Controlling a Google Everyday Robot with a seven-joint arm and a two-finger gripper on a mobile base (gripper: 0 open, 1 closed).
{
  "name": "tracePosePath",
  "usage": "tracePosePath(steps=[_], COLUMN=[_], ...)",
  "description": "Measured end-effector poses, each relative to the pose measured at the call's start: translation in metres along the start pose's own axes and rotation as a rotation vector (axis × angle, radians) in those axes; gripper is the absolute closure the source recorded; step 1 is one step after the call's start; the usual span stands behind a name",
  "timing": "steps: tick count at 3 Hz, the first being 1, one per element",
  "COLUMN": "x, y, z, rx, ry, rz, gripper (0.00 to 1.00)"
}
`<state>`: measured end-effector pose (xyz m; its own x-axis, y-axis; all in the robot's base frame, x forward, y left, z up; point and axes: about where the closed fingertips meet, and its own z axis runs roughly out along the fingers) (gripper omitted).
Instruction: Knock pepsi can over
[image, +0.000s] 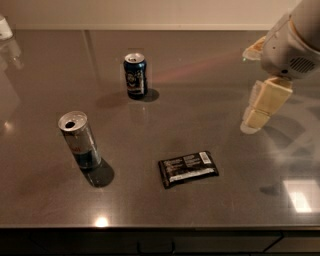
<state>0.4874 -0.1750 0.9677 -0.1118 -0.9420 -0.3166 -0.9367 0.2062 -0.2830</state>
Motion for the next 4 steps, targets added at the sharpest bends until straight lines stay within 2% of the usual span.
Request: tracePosePath(steps=[1, 2, 4], x=[-0.02, -0.038, -0.081], y=[-0.027, -0.058, -0.113], z=[0.028, 0.053, 0.099], rx=[0.014, 0.009, -0.027], ry=[-0.056, -0.122, -0.253], rz=[-0.007, 0.014, 0.061], gripper=[0.0, 0.0, 0.0])
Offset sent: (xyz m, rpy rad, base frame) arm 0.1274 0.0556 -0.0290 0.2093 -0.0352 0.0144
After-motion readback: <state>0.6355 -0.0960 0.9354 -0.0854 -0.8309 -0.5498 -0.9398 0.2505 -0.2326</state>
